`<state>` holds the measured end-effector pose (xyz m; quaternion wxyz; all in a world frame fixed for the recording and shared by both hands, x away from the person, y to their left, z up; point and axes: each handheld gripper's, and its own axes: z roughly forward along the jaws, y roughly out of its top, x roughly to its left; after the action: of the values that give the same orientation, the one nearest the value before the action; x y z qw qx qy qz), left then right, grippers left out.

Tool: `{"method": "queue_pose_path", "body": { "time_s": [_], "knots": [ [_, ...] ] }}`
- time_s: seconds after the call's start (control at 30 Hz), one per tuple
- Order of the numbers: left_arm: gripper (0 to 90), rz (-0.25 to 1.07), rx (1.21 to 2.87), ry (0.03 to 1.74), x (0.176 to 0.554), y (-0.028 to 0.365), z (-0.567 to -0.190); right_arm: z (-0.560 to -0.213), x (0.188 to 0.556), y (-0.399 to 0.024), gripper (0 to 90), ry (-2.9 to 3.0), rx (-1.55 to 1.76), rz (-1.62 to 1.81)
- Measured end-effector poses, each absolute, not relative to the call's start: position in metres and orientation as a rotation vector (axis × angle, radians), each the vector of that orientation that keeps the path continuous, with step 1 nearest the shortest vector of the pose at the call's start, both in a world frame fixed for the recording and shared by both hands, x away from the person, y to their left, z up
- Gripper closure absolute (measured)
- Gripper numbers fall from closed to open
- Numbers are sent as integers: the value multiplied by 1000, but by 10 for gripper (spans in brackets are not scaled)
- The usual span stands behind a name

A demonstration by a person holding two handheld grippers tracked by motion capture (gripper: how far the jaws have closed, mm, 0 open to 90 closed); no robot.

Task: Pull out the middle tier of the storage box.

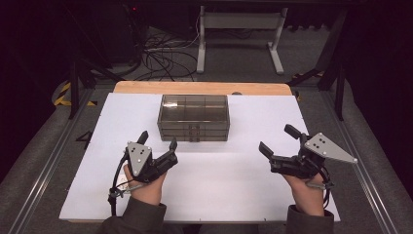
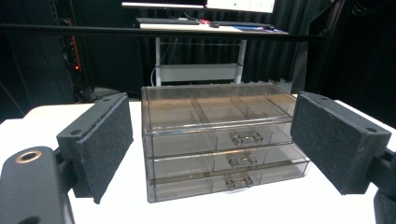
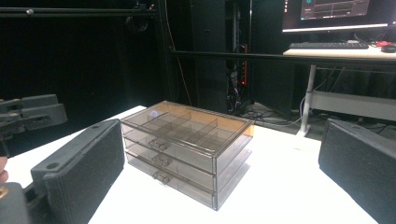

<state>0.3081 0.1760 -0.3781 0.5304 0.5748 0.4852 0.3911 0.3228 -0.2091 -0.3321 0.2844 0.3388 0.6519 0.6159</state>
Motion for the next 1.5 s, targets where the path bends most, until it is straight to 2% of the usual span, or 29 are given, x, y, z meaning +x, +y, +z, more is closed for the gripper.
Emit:
{"method": "queue_pose_path", "body": {
  "time_s": [0.9, 1.5],
  "knots": [
    [167, 980, 1383, 1245, 324, 135, -399, -331, 322, -209, 15, 1714, 935, 1645],
    [191, 967, 1392, 1263, 340, 115, -410, -329, 321, -207, 17, 1716, 943, 1644]
  ]
}}
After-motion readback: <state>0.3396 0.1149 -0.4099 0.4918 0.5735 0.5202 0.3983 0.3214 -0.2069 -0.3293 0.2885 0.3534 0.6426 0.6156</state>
